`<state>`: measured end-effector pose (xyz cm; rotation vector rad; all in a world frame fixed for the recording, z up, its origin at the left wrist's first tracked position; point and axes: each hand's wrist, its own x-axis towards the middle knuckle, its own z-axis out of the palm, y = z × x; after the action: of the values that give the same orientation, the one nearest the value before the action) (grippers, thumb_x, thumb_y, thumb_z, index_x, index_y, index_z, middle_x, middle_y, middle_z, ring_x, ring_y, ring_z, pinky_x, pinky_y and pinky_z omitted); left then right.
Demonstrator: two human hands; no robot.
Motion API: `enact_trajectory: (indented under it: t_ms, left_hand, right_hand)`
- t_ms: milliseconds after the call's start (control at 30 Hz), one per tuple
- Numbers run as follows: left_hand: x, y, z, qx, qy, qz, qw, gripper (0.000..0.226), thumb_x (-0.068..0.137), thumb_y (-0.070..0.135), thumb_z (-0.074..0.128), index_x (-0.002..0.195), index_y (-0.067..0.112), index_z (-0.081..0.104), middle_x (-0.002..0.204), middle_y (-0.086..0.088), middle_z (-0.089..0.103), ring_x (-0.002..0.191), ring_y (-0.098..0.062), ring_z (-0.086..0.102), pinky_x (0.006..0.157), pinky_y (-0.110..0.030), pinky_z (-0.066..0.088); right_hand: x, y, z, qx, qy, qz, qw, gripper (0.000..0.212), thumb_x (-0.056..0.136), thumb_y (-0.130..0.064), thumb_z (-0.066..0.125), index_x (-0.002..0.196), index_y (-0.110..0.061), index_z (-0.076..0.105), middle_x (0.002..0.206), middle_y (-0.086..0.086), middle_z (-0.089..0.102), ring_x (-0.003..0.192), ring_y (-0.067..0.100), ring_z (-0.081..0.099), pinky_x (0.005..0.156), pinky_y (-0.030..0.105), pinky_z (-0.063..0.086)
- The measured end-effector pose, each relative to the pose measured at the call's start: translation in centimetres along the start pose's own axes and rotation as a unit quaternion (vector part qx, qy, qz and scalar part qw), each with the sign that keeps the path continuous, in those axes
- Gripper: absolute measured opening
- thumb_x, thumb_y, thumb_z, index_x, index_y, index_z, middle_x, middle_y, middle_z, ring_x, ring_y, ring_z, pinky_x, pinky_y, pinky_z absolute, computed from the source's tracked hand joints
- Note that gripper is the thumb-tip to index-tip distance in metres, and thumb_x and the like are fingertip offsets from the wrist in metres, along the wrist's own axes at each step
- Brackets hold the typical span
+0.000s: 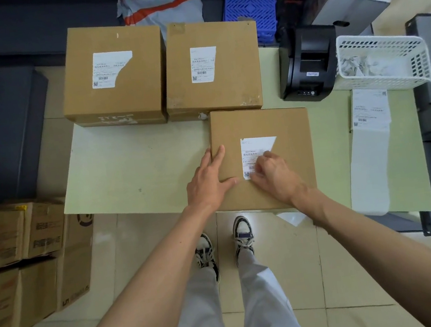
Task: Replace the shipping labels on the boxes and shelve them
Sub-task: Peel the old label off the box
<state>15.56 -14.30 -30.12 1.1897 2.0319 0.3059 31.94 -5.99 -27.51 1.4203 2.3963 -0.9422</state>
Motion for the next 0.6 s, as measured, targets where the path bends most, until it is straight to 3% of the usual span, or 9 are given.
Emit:
enact_trajectory:
  t_ms: [100,300,433,600]
  left_hand:
    - [0.1,0.1,0.0,0.004,0.000,-0.001,1.000,0.090,0.089,0.051,0.070,0.158,0.047,0.012,0.169,0.007,0.010,0.150,-0.020,0.028,0.108,-0.047,0.040]
    - [0.1,0.1,0.1,0.008,0.000,-0.004,1.000,0.089,0.089,0.050,0.070,0.158,0.046,0.013,0.169,0.006,0.010,0.150,-0.020,0.028,0.108,-0.047,0.040]
    - [0.0,0.3,0.0,0.015,-0.001,-0.003,1.000,0.089,0.090,0.049,0.070,0.158,0.045,0.013,0.169,0.006,0.010,0.150,-0.021,0.028,0.108,-0.048,0.040]
    - [-0.1,0.2,-0.1,0.003,-0.003,-0.002,1.000,0.089,0.091,0.047,0.070,0.158,0.046,0.012,0.169,0.009,0.008,0.150,-0.020,0.027,0.108,-0.046,0.039]
  right_hand:
    - [-0.5,-0.8,0.5,-0.003,-0.012,-0.022,1.000,0.027,0.093,-0.028,0.060,0.088,-0.001,0.057,0.098,0.013,0.052,0.086,0.035,0.057,0.079,0.045,0.048]
    - [0.1,-1.4,1.1,-0.032,-0.014,-0.030,0.999,0.024,0.097,-0.020,0.050,0.095,0.002,0.056,0.103,0.018,0.053,0.093,0.038,0.057,0.074,0.039,0.041]
    - [0.2,-1.6,0.8,-0.063,-0.015,-0.009,0.998,0.024,0.098,-0.018,0.046,0.104,0.004,0.055,0.110,0.020,0.053,0.098,0.041,0.056,0.078,0.041,0.040]
    - [-0.4,-0.9,0.1,-0.005,-0.025,-0.015,1.000,0.019,0.095,-0.020,0.053,0.089,-0.003,0.057,0.101,0.013,0.052,0.090,0.038,0.056,0.081,0.045,0.047]
